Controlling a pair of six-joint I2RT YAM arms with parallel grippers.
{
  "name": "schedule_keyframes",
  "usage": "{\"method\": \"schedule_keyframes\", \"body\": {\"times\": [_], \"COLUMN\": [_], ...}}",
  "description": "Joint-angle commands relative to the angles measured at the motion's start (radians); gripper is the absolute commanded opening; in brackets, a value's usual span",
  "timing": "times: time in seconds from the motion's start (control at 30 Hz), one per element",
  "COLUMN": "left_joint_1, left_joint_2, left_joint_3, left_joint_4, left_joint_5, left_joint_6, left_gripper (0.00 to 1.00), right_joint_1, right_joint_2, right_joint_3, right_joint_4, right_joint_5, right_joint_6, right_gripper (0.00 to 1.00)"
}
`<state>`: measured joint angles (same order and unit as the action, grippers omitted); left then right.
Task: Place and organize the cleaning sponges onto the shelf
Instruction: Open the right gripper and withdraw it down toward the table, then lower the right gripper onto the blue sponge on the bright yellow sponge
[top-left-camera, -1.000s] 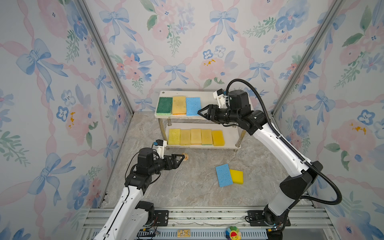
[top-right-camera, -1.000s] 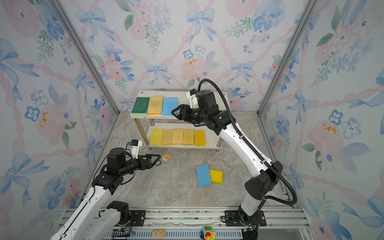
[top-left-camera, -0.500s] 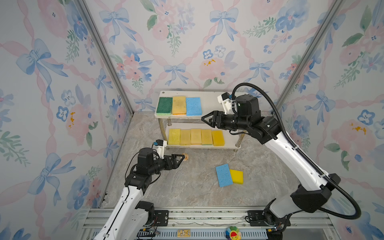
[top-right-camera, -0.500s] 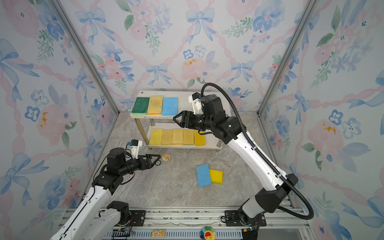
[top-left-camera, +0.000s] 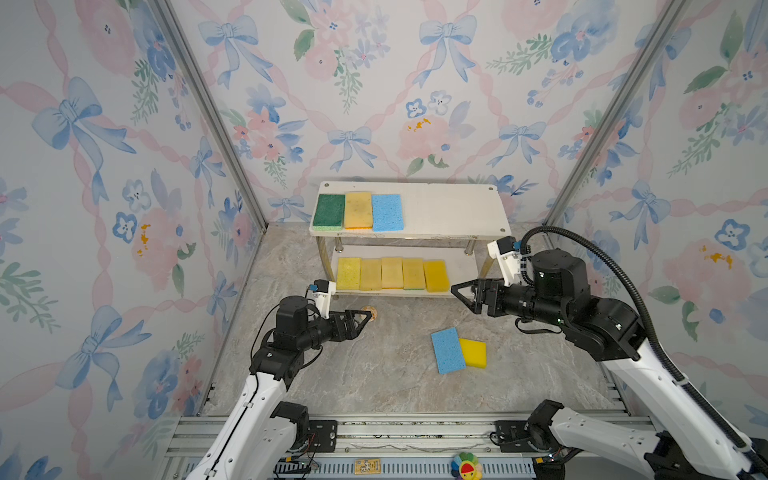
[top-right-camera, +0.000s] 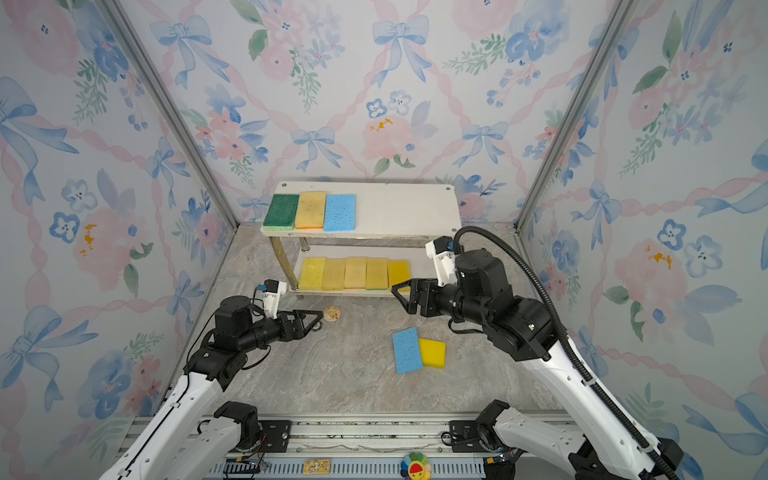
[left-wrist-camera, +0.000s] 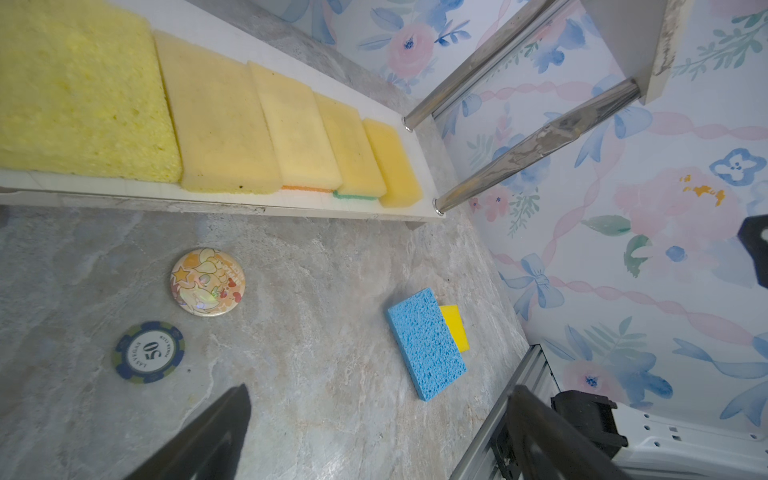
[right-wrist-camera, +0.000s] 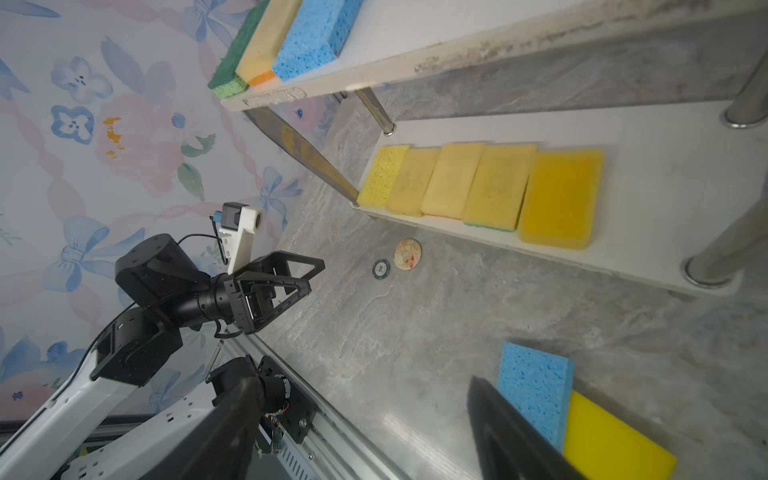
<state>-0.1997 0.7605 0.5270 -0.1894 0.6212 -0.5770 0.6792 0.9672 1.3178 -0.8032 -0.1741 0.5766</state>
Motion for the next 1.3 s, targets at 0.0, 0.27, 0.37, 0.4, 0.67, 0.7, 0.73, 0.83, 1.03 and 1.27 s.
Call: {"method": "schedule_keyframes", "body": {"times": [0.0, 0.27, 0.37, 0.4, 0.67, 0.7, 0.73, 0.83, 1.03, 1.27], "left_joint_1": [-0.039, -0.435, -0.537, -0.567, -0.676, -0.676, -0.676, -0.676, -0.676, -0.675], "left_joint_2": [0.013, -0.002, 0.016, 0.026, 0.051, 0.053, 0.058, 0.08, 0.145, 0.194], "left_joint_3": [-0.024, -0.05, -0.114, -0.135, -0.237, -0.246, -0.254, -0.271, -0.27, -0.275], "left_joint_4": [-0.007, 0.073, 0.194, 0.234, 0.427, 0.438, 0.451, 0.486, 0.518, 0.55], "left_joint_5": [0.031, -0.286, -0.336, -0.352, -0.426, -0.429, -0.429, -0.421, -0.407, -0.403], "left_joint_6": [-0.049, -0.272, -0.369, -0.396, -0.489, -0.489, -0.489, -0.486, -0.464, -0.454], "left_gripper": [0.98, 0.98, 0.96, 0.96, 0.93, 0.93, 0.93, 0.93, 0.94, 0.94], "right_joint_1": [-0.025, -0.045, -0.04, -0.035, 0.038, 0.042, 0.047, 0.069, 0.095, 0.097], "right_joint_2": [-0.086, -0.234, -0.252, -0.255, -0.178, -0.151, -0.124, -0.04, 0.116, 0.257], "right_joint_3": [-0.09, -0.284, -0.361, -0.389, -0.549, -0.552, -0.551, -0.534, -0.501, -0.466], "right_joint_4": [-0.135, -0.243, -0.235, -0.229, -0.103, -0.088, -0.072, -0.039, 0.015, 0.058], "right_joint_5": [0.045, 0.041, 0.04, 0.045, 0.11, 0.115, 0.119, 0.138, 0.174, 0.184], "right_joint_6": [-0.027, -0.018, 0.008, 0.019, 0.1, 0.1, 0.098, 0.081, 0.055, -0.003], "right_gripper": [0.86, 0.95, 0.91, 0.89, 0.75, 0.73, 0.72, 0.69, 0.66, 0.64]}}
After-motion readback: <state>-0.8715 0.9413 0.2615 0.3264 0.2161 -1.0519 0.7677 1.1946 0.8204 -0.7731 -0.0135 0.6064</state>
